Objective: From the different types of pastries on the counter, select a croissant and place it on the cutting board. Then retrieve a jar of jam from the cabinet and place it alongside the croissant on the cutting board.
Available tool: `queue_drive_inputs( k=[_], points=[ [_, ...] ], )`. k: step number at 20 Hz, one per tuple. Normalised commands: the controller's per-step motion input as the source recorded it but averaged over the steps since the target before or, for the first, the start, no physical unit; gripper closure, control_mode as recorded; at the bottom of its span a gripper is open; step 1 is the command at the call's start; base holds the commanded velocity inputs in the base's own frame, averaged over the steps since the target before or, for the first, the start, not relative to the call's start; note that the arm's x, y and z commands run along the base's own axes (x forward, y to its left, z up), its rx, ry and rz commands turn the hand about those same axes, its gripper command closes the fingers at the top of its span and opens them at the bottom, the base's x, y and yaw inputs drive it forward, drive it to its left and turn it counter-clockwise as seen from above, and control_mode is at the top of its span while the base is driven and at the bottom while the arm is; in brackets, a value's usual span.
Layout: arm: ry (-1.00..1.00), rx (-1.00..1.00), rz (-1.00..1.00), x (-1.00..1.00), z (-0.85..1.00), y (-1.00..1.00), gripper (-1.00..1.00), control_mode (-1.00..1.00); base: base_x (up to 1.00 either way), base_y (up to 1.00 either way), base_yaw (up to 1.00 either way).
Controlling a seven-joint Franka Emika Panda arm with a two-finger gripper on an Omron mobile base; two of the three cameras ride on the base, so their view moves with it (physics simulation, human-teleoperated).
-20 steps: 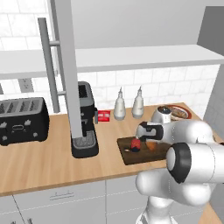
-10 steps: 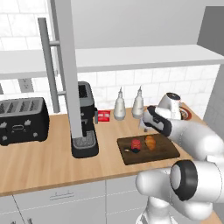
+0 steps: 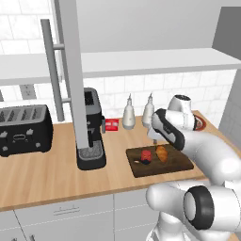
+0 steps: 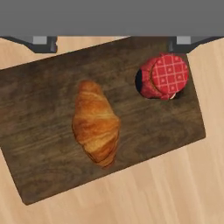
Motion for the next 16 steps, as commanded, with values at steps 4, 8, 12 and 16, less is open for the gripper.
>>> queue_drive_inputs(
  k=[4,8,12,16],
  points=[
    [0.0,0.0,-0.06,-1.0,-0.54,0.35,-1.0,-1.0,0.0,0.0,0.0],
    [-0.07,0.0,-0.05,-1.0,-0.47,0.21,-1.0,-1.0,0.0,0.0,0.0],
    [-0.12,0.0,-0.04,-1.0,-0.39,0.12,-1.0,-1.0,0.0,0.0,0.0],
    [-0.13,0.0,-0.04,-1.0,-0.39,0.11,-1.0,-1.0,0.0,0.0,0.0]
  ],
)
